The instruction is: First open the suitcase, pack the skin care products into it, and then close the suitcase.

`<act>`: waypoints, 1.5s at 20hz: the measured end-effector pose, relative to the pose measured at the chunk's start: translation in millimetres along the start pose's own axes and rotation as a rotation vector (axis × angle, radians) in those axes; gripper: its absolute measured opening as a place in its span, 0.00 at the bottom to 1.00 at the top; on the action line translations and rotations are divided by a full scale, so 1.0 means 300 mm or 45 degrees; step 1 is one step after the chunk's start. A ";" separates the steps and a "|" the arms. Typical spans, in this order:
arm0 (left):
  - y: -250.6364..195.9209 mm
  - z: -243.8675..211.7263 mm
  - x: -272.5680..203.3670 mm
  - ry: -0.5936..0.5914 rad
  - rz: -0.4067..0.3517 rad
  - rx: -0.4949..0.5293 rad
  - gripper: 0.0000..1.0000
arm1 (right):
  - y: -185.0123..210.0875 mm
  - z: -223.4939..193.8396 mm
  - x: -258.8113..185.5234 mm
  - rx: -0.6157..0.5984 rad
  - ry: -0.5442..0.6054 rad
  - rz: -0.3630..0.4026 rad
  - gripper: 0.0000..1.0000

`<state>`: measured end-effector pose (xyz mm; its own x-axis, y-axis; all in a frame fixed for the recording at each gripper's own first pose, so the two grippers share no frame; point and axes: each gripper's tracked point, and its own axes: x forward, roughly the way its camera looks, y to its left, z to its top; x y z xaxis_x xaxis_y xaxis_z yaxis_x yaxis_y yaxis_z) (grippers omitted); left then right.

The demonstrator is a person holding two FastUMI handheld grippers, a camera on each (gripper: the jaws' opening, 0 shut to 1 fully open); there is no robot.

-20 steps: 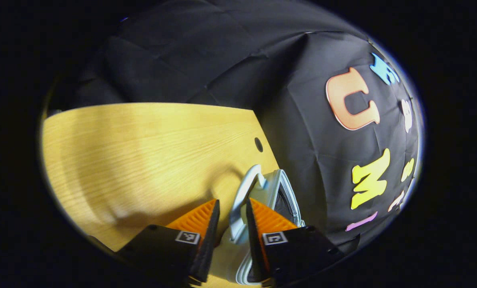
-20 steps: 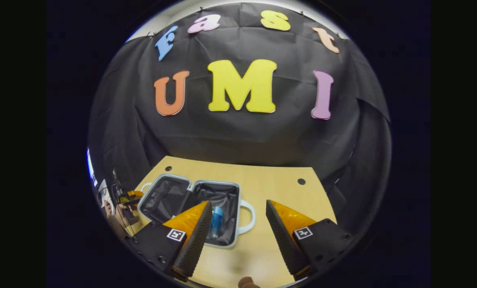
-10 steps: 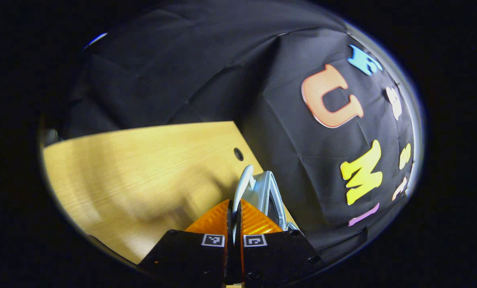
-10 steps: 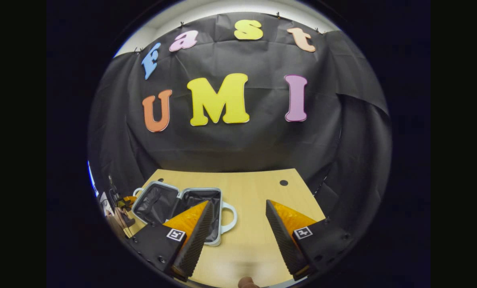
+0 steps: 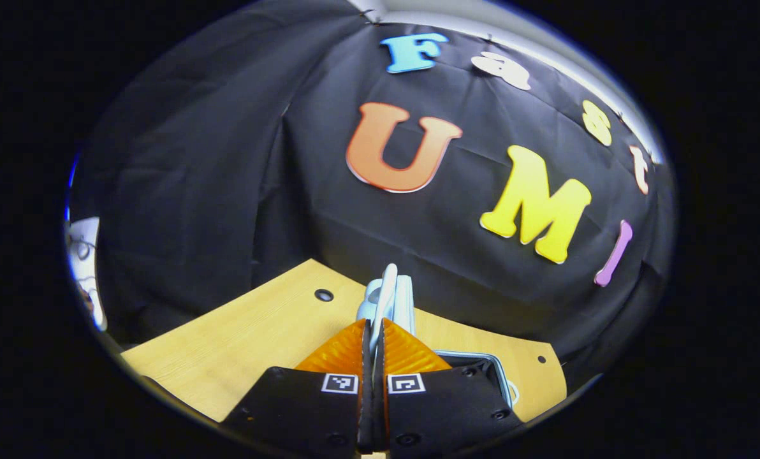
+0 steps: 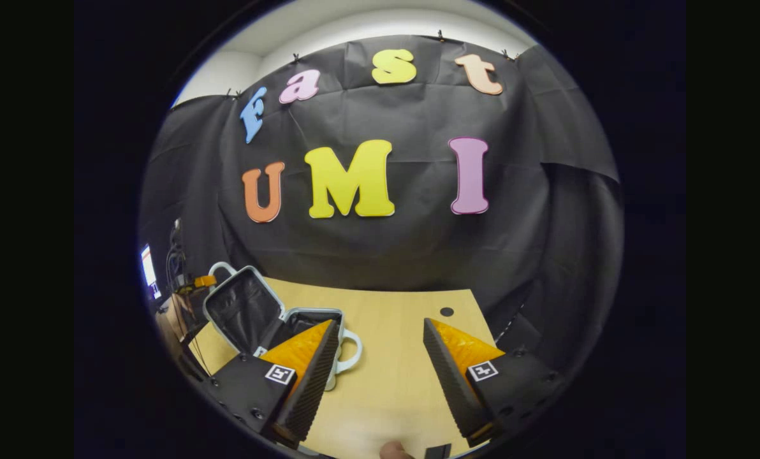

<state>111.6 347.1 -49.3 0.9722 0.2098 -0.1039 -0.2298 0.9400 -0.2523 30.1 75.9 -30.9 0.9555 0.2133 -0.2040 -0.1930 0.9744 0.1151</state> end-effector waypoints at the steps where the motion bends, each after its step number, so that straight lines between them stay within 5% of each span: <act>1: -0.065 0.008 -0.015 -0.015 0.013 0.044 0.00 | -0.041 -0.009 -0.013 0.000 -0.001 0.009 0.80; 8: -0.511 -0.115 -0.060 -0.085 0.082 0.319 0.03 | -0.279 -0.078 -0.038 -0.038 -0.031 0.017 0.80; 15: -0.842 -0.477 -0.015 -0.005 0.028 0.705 0.04 | -0.396 -0.159 -0.088 -0.099 -0.018 -0.001 0.80; 24: -0.915 -0.882 0.096 0.225 0.019 0.850 0.06 | -0.507 -0.259 -0.124 -0.164 0.009 -0.093 0.80; 27: -0.926 -0.900 0.121 0.273 0.001 0.877 0.12 | -0.514 -0.245 -0.136 -0.144 -0.008 -0.093 0.80; 30: -0.953 -0.922 0.074 0.345 -0.055 0.775 0.38 | -0.506 -0.206 -0.134 -0.124 -0.033 -0.095 0.80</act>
<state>186.7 8.5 -245.5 0.9161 0.1683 -0.3639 -0.0477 0.9469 0.3179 7.1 -76.2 -100.1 0.9732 0.1393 -0.1832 -0.1408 0.9900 0.0050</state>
